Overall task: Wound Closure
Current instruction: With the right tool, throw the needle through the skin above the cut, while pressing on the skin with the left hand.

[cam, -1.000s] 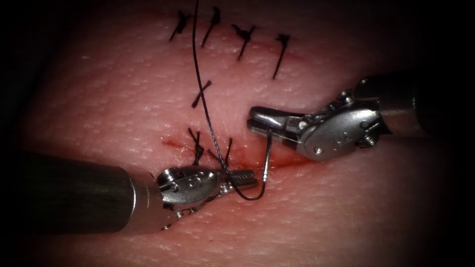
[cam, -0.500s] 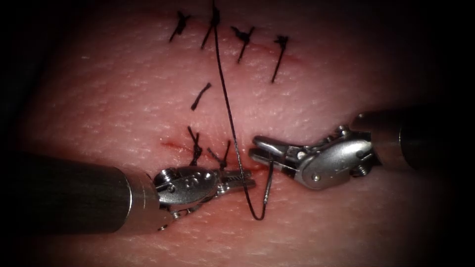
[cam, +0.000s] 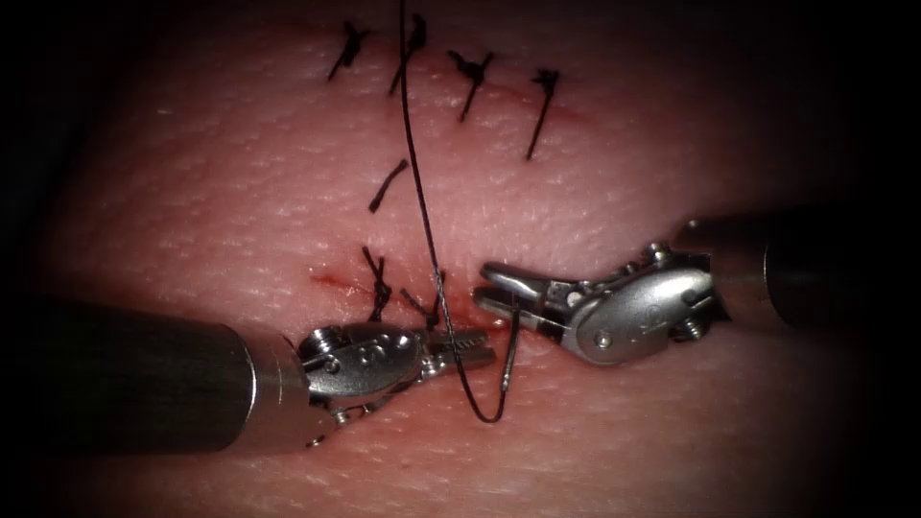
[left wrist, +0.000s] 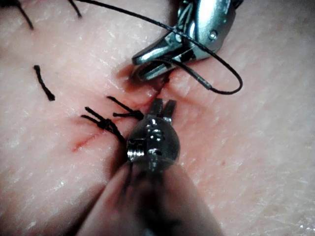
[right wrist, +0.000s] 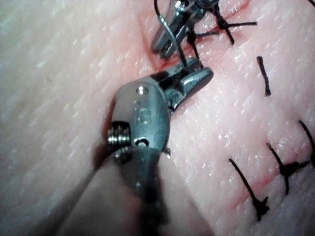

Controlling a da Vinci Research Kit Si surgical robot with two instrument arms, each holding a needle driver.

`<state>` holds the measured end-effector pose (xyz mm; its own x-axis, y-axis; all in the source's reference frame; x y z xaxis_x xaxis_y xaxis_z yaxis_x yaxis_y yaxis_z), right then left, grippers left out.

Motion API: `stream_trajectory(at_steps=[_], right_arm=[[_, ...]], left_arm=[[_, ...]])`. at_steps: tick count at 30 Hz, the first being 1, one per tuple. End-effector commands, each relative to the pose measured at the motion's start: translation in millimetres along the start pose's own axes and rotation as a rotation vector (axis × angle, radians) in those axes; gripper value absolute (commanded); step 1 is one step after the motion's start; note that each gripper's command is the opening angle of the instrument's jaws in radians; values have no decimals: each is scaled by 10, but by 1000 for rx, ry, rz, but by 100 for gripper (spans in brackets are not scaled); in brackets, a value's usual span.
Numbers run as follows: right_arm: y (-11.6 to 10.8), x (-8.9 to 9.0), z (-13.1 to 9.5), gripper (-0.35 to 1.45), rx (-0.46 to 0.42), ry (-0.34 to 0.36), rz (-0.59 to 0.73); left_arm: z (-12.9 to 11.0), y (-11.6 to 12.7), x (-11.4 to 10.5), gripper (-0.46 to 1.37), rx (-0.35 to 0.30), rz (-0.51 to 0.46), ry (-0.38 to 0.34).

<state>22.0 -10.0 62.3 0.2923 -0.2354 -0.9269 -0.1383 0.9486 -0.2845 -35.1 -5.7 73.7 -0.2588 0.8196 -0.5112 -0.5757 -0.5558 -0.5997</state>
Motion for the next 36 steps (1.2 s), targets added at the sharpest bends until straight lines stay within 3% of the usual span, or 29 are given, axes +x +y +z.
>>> stream_trajectory(at_steps=[1, 9, 14, 18, 29, 36], right_arm=[[10, 4, -2, -35, -13, 1, 20], [66, 20, -1, -35, -44, 4, 74], [81, 23, 1, -35, -48, 1, 93], [96, 27, 4, -35, -57, 4, 196], [110, 27, 20, -35, -18, -32, 576], [112, 24, 30, -35, 21, -62, 663]], left_arm=[[0, 0, -1, 0, 2, 1, 0], [4, -1, -6, 2, 8, -8, 7], [7, -3, -12, 3, 7, -8, 6], [11, -4, -20, 4, 6, -14, 5], [7, -6, -23, 4, 1, -11, 4], [4, -7, -24, 4, -1, -10, 4]])
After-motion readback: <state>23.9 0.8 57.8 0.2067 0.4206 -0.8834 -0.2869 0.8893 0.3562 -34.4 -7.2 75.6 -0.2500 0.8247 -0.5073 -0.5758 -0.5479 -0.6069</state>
